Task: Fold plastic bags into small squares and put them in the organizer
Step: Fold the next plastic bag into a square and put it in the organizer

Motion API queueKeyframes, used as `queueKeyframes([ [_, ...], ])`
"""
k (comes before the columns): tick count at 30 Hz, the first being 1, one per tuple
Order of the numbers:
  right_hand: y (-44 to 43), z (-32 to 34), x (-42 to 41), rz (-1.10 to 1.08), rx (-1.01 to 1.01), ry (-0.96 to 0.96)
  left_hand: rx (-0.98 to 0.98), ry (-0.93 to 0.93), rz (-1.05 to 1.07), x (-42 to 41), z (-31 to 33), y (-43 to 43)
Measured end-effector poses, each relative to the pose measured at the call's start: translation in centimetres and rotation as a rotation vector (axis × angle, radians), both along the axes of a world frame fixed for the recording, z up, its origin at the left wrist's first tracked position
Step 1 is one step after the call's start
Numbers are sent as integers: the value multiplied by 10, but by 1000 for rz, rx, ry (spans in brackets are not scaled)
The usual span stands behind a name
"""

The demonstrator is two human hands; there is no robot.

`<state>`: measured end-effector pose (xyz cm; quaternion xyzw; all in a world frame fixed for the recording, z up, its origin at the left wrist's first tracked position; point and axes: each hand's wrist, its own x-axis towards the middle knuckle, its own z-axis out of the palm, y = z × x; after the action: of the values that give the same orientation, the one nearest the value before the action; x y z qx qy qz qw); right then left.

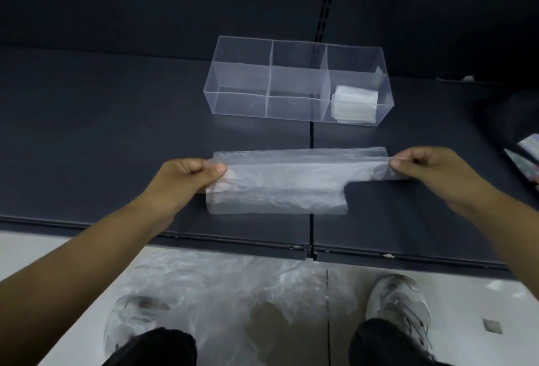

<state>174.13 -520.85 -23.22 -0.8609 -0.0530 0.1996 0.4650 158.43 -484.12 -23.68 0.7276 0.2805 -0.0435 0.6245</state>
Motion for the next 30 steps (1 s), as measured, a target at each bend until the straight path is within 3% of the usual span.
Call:
queueKeyframes([
  [10,24,-26,22,-143,-216,-163,295,26,97,29,-24,12],
  [13,26,-28,25,-166,-244,-165,623,-49,154,25,-19,8],
  [15,28,-27,26,-163,-273,-159,966,-258,48,18,-15,-1],
  [17,31,-22,24,-175,-333,-162,1134,-440,-183,14,-16,-14],
  [18,35,-18,21,-198,-378,-199,1159,-450,-306,13,-20,-20],
  [21,58,-1,3,-213,-411,-524,1120,-229,-557,8,-35,-31],
  [23,92,9,-20,-54,-306,-690,1174,-148,-632,3,-46,-32],
  [26,150,5,-60,439,-219,-612,1206,-126,-647,1,-51,-31],
  [28,177,-13,-81,640,-266,-528,1230,-104,-676,1,-52,-30],
  [30,180,-35,-82,683,-441,-558,1268,-101,-682,3,-52,-30],
])
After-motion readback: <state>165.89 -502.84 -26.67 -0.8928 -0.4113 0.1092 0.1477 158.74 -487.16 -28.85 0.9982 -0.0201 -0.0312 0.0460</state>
